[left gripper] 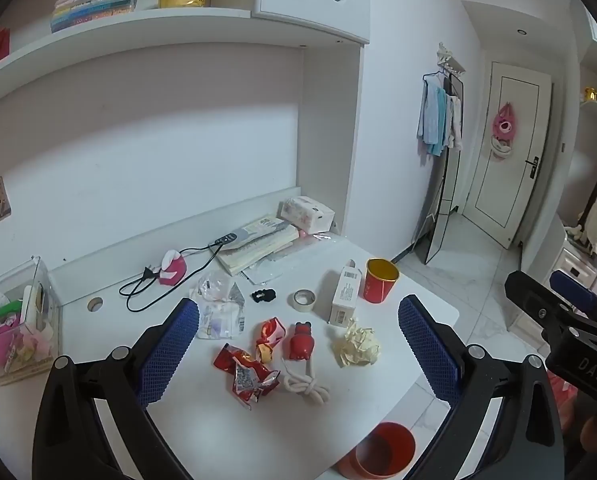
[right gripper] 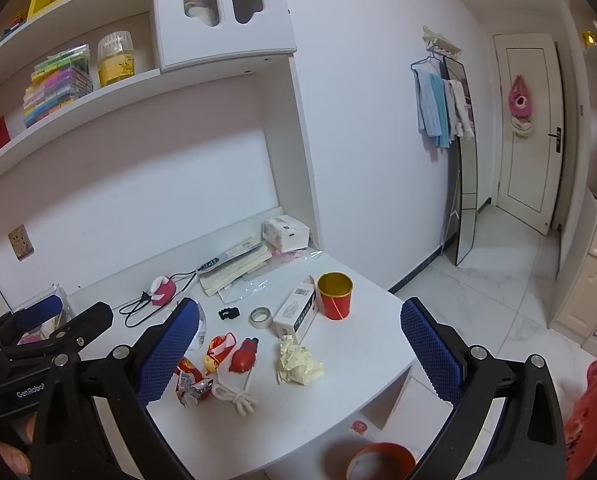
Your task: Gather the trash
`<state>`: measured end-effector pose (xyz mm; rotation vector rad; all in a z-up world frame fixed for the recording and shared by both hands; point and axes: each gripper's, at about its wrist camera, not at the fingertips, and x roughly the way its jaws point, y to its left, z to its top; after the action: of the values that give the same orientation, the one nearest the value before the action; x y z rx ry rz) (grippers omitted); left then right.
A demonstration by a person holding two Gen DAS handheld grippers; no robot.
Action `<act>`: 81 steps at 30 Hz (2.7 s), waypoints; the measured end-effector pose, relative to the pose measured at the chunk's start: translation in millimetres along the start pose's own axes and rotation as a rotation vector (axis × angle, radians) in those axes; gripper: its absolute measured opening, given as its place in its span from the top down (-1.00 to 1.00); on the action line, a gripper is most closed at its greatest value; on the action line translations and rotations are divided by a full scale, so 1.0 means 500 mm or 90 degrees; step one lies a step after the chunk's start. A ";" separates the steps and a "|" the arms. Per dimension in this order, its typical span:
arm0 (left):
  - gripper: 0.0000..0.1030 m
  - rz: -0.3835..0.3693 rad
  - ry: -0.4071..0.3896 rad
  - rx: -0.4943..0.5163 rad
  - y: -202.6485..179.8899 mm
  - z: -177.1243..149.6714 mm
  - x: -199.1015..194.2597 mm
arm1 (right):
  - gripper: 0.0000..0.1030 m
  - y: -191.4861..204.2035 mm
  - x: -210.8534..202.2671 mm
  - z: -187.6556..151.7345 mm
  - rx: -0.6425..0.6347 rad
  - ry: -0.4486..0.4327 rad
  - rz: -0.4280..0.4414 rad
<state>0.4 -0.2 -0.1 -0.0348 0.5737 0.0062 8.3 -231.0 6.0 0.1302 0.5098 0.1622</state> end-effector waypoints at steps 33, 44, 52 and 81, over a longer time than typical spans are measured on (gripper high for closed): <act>-0.91 0.001 0.006 0.011 -0.013 -0.015 0.007 | -0.91 -0.003 -0.005 0.000 -0.001 0.006 0.006; -0.91 -0.003 0.007 0.013 -0.011 -0.021 -0.003 | -0.91 0.003 -0.015 -0.010 0.005 0.005 0.002; -0.91 -0.005 0.006 0.013 -0.011 -0.021 -0.003 | -0.91 0.004 -0.017 -0.012 0.005 0.006 0.004; -0.91 -0.005 0.009 0.011 -0.009 -0.017 -0.003 | -0.91 0.014 -0.027 -0.020 0.004 0.005 0.002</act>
<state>-5.5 -5.1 -6.4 -0.0207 0.5877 -0.0060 -9.2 -225.7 4.8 0.1371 0.5179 0.1642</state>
